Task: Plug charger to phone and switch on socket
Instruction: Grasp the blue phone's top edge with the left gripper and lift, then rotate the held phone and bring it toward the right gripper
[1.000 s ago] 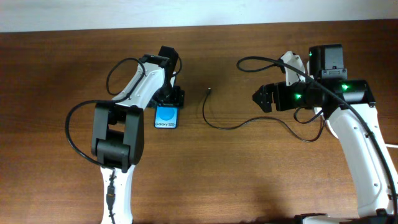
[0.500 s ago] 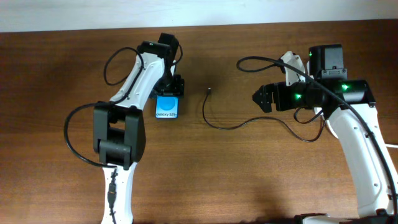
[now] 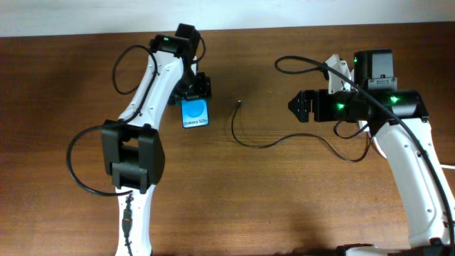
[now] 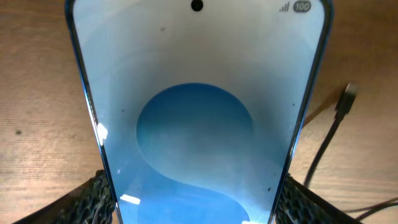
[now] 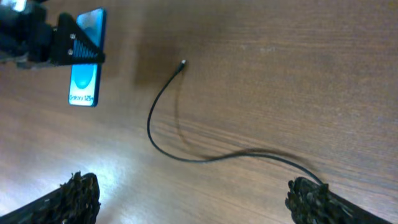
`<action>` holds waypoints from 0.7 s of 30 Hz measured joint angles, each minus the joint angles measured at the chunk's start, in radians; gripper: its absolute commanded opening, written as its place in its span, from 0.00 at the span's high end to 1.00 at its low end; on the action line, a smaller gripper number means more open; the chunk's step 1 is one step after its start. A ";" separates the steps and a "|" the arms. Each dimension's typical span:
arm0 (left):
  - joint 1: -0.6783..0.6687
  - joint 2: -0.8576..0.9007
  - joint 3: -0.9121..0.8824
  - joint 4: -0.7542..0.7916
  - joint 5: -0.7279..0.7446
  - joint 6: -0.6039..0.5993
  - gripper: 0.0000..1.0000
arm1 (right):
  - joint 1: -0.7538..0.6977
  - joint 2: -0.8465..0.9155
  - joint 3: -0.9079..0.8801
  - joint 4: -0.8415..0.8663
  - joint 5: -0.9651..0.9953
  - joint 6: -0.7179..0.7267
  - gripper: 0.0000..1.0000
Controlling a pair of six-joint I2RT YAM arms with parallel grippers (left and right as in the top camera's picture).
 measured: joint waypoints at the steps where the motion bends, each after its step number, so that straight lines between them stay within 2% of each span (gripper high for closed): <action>1: 0.013 0.000 0.012 -0.005 0.006 -0.024 1.00 | 0.000 0.013 0.001 0.010 0.000 0.031 0.01; 4: 0.058 0.000 0.017 -0.035 0.029 -0.085 1.00 | 0.000 0.068 0.002 0.016 -0.003 0.093 0.01; 7: 0.078 0.000 0.017 -0.084 0.118 -0.181 1.00 | 0.000 0.113 0.002 0.016 -0.023 0.121 0.01; 15: 0.092 0.000 0.017 -0.108 0.457 -0.577 1.00 | 0.033 0.119 0.002 0.109 -0.049 0.227 0.01; 17: 0.092 0.000 0.017 -0.108 0.533 -0.636 1.00 | 0.069 0.119 0.002 0.127 -0.051 0.245 0.01; 21: 0.092 0.000 0.017 -0.116 0.684 -0.678 1.00 | 0.086 0.119 0.002 0.151 -0.052 0.252 0.01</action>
